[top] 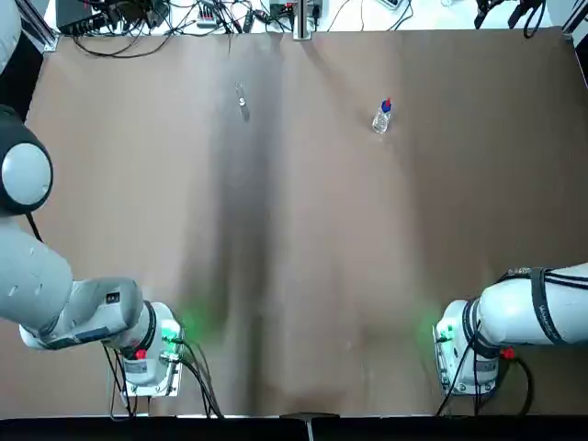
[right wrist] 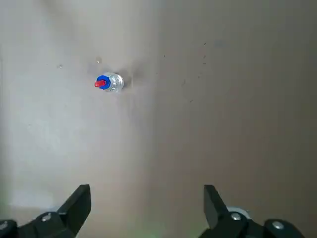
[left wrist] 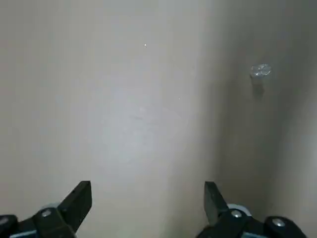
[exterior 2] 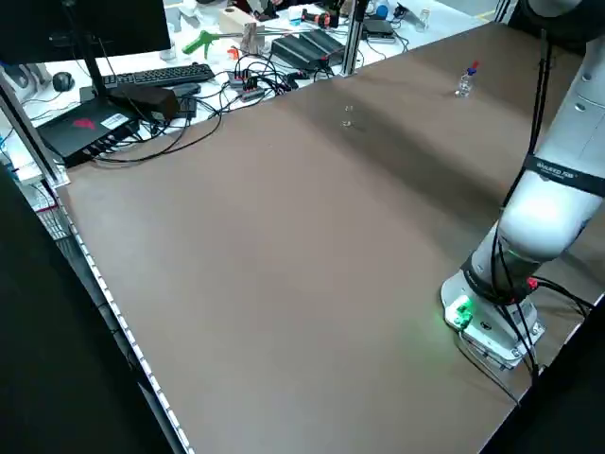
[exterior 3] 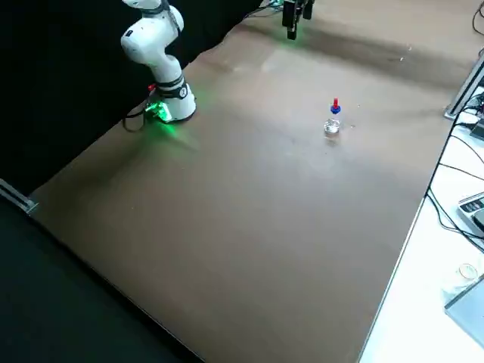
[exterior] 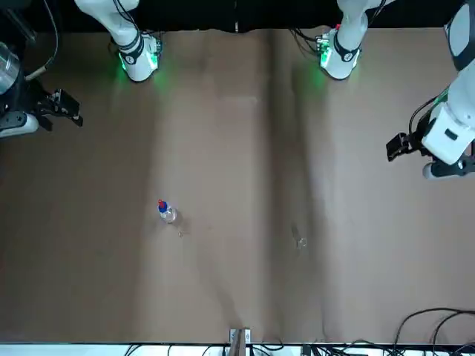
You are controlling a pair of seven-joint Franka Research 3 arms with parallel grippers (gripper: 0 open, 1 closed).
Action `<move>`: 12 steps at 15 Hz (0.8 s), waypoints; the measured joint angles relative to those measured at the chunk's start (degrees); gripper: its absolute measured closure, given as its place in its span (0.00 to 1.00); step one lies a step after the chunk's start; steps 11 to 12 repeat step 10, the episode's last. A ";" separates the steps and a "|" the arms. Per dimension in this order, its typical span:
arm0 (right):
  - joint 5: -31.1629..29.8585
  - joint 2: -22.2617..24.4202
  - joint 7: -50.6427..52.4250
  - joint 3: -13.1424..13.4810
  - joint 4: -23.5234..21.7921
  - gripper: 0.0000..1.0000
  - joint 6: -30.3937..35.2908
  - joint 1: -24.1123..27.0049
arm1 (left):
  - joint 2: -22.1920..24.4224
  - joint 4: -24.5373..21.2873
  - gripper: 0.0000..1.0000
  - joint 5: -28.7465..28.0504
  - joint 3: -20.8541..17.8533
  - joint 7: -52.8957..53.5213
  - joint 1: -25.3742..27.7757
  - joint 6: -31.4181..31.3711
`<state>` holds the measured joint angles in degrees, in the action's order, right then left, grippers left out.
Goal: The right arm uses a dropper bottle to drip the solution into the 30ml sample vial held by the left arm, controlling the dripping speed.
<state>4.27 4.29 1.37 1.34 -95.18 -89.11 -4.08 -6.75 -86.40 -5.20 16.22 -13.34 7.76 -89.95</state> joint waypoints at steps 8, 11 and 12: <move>0.00 0.00 0.35 -0.26 -0.06 0.00 -0.17 -0.10 | 4.05 -1.03 0.00 1.44 -11.23 1.27 -10.72 2.43; -0.01 0.01 0.41 -0.30 -0.05 0.00 -0.17 -0.10 | 4.04 -1.18 0.00 1.52 -11.53 2.73 -10.68 2.44; -0.01 0.01 0.41 -0.30 -0.05 0.00 -0.17 -0.10 | 4.04 -1.18 0.00 1.52 -11.53 2.73 -10.68 2.44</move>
